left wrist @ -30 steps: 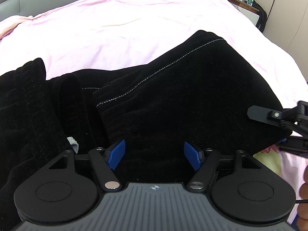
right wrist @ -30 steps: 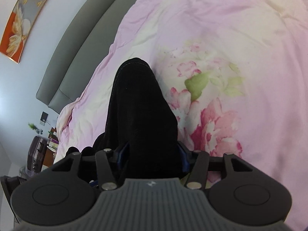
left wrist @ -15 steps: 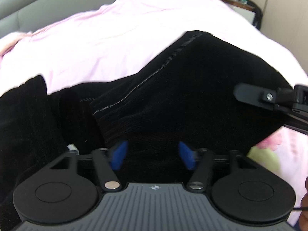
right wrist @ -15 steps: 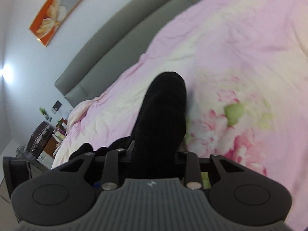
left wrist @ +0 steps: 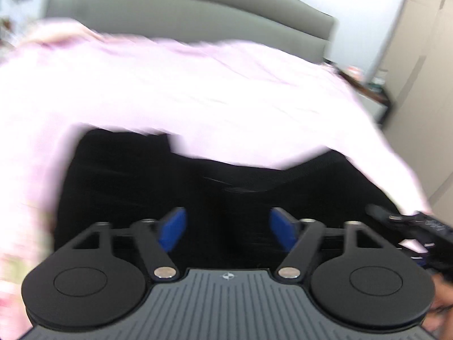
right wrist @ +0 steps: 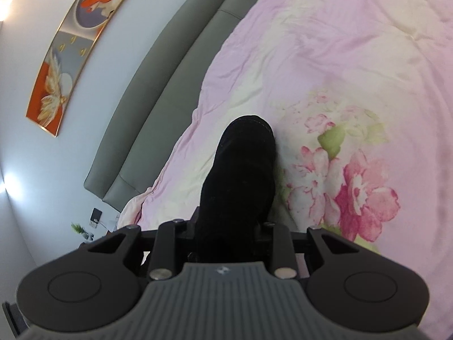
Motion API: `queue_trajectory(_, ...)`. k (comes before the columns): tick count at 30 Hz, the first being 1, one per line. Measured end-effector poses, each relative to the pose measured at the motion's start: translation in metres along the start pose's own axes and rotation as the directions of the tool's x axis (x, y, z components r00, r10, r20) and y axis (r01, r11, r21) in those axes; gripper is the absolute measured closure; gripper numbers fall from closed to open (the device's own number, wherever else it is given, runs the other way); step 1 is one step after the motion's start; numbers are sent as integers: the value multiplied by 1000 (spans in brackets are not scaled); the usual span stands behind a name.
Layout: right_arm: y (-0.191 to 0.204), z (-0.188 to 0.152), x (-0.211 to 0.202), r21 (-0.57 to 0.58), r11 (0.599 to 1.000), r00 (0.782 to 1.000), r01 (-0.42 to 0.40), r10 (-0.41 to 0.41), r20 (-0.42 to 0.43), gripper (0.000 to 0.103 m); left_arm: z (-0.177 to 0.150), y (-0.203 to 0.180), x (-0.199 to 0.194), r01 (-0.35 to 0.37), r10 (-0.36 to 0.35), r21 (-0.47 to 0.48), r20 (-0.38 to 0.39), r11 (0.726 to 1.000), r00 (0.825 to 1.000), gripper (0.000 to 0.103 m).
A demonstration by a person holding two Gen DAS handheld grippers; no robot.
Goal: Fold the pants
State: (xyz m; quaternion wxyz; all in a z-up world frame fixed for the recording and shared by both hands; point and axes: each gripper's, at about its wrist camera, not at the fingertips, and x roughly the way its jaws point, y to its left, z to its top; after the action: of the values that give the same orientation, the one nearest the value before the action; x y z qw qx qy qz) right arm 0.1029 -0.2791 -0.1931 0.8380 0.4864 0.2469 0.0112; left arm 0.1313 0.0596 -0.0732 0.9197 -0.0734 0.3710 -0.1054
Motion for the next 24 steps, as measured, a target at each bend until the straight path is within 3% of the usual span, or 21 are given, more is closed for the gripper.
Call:
queue_trajectory(3, -3, -2, 2, 56, 998, 1000, 2, -3, 9, 78, -6, 41, -6, -185, 187, 30, -53, 982, 981, 18)
queue_trajectory(5, 1, -5, 2, 63, 998, 1000, 3, -4, 20, 78, -17, 75, -3, -235, 230, -32, -107, 971, 967, 22)
queue_trajectory(9, 6, -7, 2, 90, 996, 999, 25, -29, 40, 78, -45, 120, 8, -241, 202, -183, -208, 953, 957, 24)
queue_trajectory(12, 28, -12, 1, -1, 997, 995, 74, -74, 72, 78, -60, 131, 7, -189, 135, -279, -204, 941, 970, 24)
queue_trajectory(16, 72, -23, 3, -150, 985, 990, 81, -62, 123, 78, -62, 142, 14, -166, 93, -342, -220, 925, 971, 18)
queue_trajectory(21, 150, -58, 16, -470, 880, 989, 61, 10, 146, 78, -67, 148, 12, -141, 66, -362, -212, 921, 975, 18)
queue_trajectory(24, 189, -91, 28, -640, 767, 991, 57, 34, 128, 78, -72, 156, 6, -111, 30, -405, -201, 907, 979, 18)
